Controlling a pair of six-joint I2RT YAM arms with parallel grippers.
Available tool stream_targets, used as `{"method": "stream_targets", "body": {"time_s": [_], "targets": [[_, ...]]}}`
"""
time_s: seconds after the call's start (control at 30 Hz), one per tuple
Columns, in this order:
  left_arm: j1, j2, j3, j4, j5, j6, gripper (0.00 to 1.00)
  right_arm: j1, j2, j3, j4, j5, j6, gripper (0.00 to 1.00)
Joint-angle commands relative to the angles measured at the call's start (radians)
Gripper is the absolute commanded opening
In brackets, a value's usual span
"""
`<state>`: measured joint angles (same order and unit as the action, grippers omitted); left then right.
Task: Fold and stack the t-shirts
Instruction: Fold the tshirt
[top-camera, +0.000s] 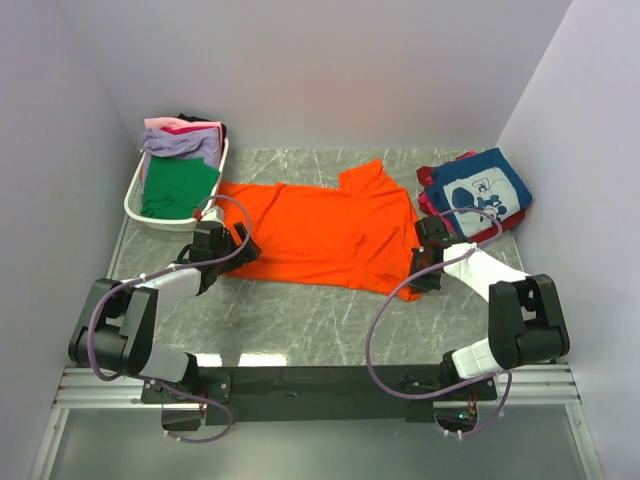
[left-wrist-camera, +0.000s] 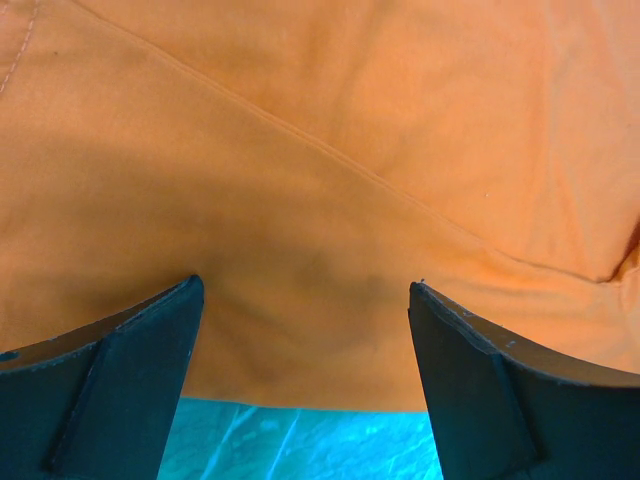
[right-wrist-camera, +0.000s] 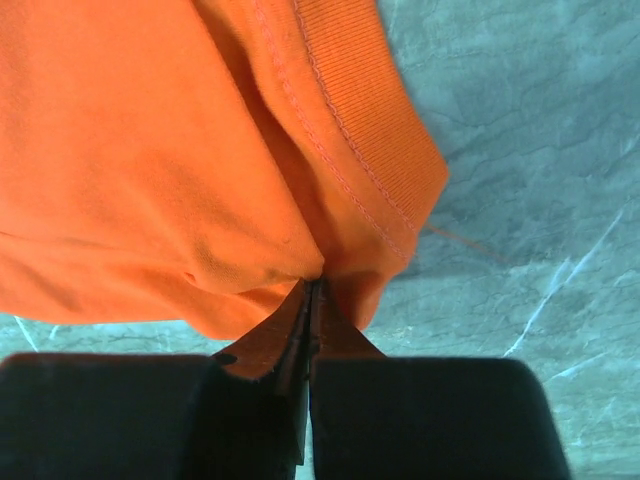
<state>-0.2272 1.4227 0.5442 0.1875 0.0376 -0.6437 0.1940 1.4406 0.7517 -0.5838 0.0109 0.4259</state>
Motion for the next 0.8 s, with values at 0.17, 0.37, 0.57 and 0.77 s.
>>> {"method": "stream_targets", "body": {"time_s": [0.17, 0.37, 0.57, 0.77], "targets": [[0.026, 0.021, -0.015, -0.005, 0.039, -0.02, 0.91, 0.008, -0.039, 0.032, -0.057, 0.075, 0.025, 0.0], [0.025, 0.05, -0.035, 0.018, 0.074, -0.056, 0.91, -0.004, -0.092, 0.041, -0.135, 0.165, 0.043, 0.0], [0.026, 0.068, -0.062, 0.05, 0.111, -0.065, 0.9, -0.008, -0.095, 0.026, -0.149, 0.166, 0.05, 0.0], [0.026, -0.005, -0.104, 0.049, 0.091, -0.099, 0.91, -0.008, -0.118, 0.077, -0.186, 0.152, 0.039, 0.35]]}}
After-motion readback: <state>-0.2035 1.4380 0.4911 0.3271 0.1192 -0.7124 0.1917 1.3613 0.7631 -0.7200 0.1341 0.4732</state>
